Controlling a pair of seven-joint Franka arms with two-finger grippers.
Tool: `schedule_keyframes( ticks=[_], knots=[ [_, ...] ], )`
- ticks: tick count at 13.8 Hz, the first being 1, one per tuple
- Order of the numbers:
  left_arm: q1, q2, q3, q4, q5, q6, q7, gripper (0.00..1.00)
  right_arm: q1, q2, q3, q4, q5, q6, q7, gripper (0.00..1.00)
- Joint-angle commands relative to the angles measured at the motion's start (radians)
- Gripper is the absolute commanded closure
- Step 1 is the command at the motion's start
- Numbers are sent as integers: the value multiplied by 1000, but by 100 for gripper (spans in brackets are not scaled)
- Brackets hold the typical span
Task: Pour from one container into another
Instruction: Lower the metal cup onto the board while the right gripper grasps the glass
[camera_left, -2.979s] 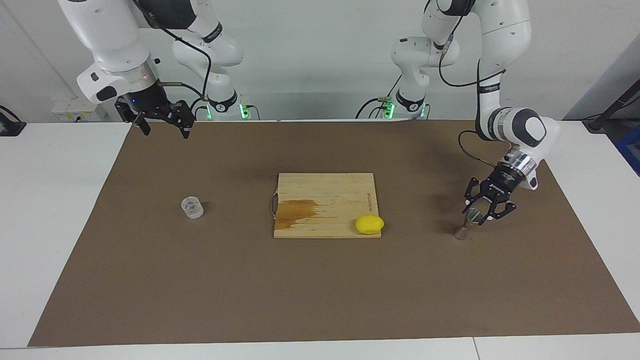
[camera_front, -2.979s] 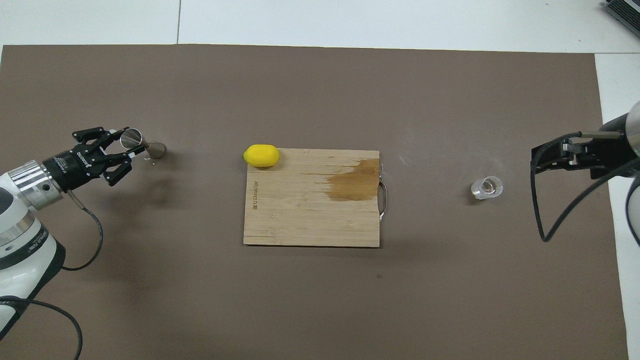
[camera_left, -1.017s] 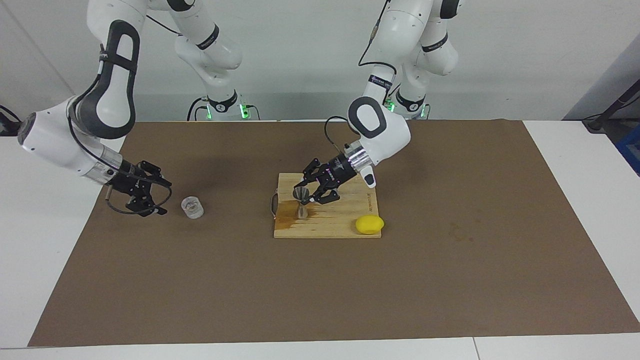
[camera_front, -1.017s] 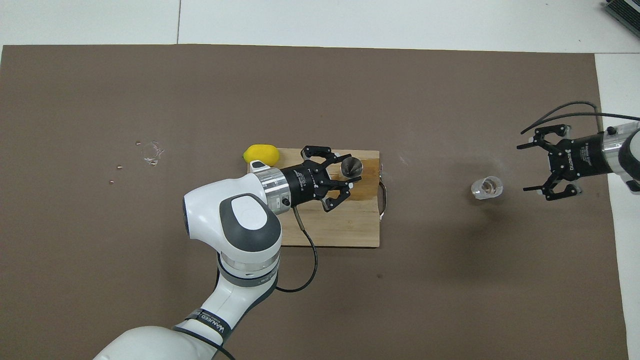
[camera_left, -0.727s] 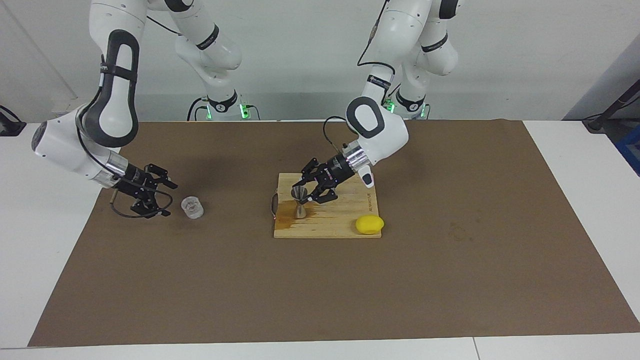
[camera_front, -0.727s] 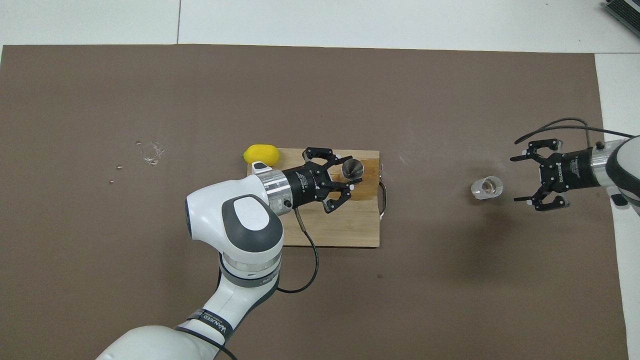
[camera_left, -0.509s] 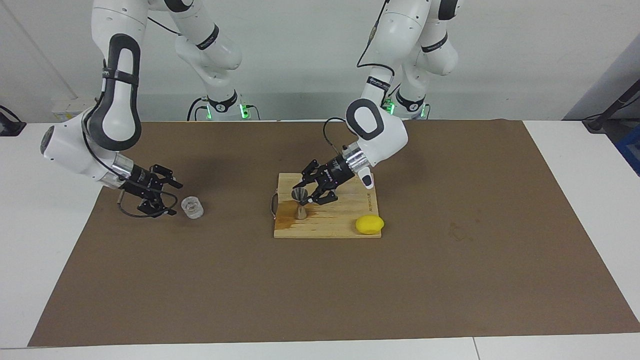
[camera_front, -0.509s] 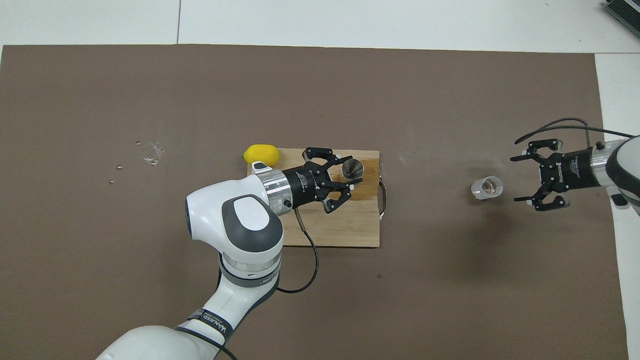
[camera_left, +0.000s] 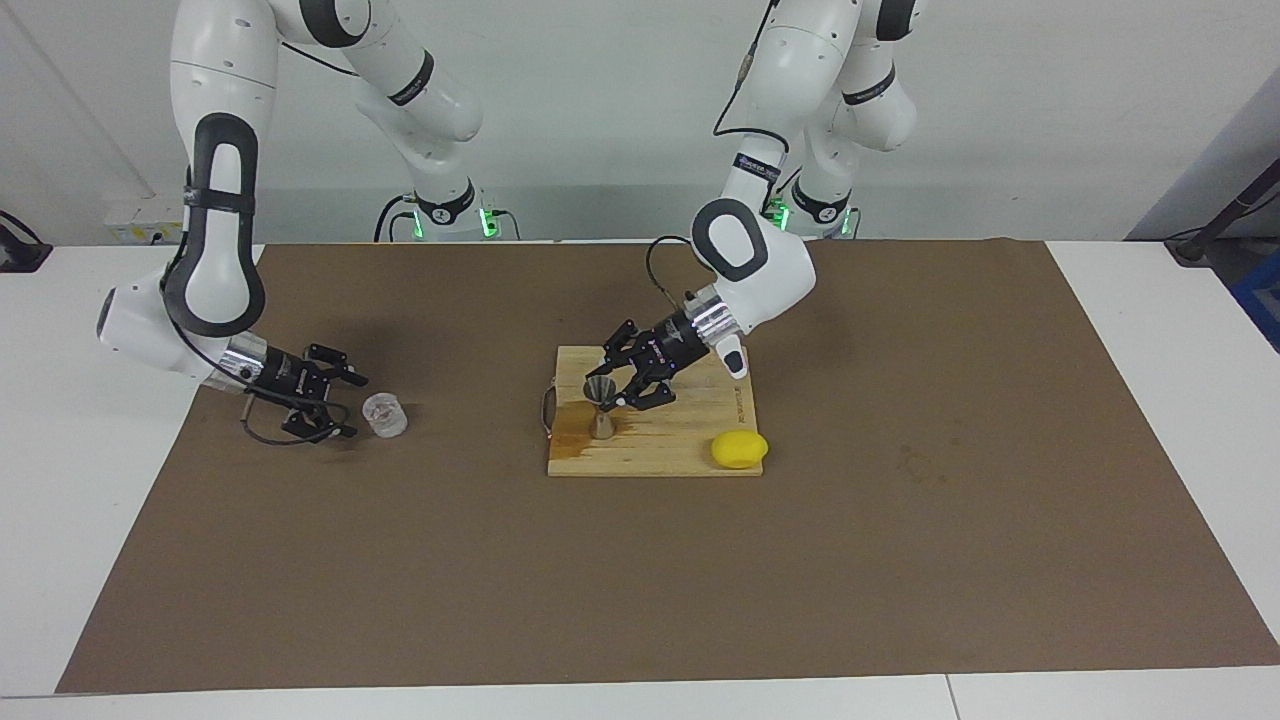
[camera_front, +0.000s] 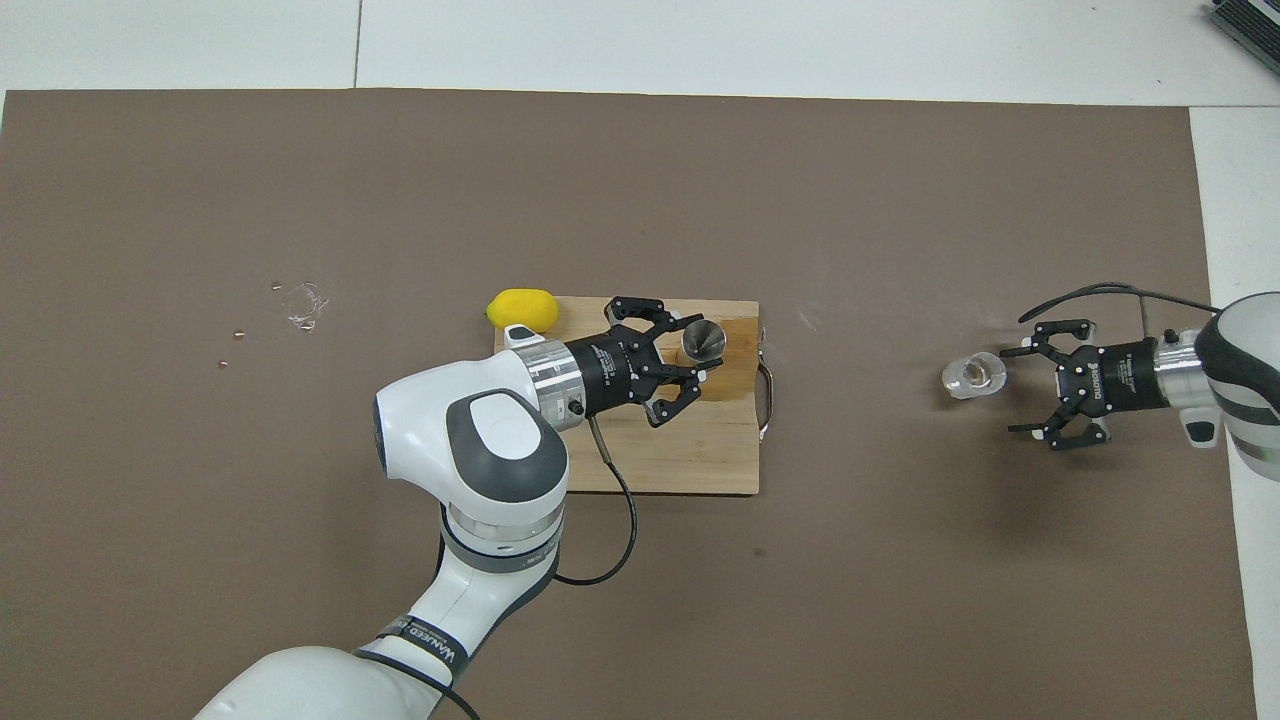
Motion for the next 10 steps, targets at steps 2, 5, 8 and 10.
schedule_keyframes(
  ticks=[2, 5, 8, 10],
  knots=[
    [-21, 5, 15, 2, -28, 12, 22, 82, 10, 8, 10, 0, 42, 12, -15, 0],
    [-26, 5, 15, -2, -30, 15, 20, 0, 44, 9, 12, 4, 67, 17, -18, 0],
    [-28, 5, 15, -2, -30, 14, 20, 0, 50, 9, 10, 4, 80, 20, -25, 0],
    [-31, 2, 15, -2, -30, 10, 22, 0, 50, 9, 10, 4, 80, 17, -25, 1]
  ],
)
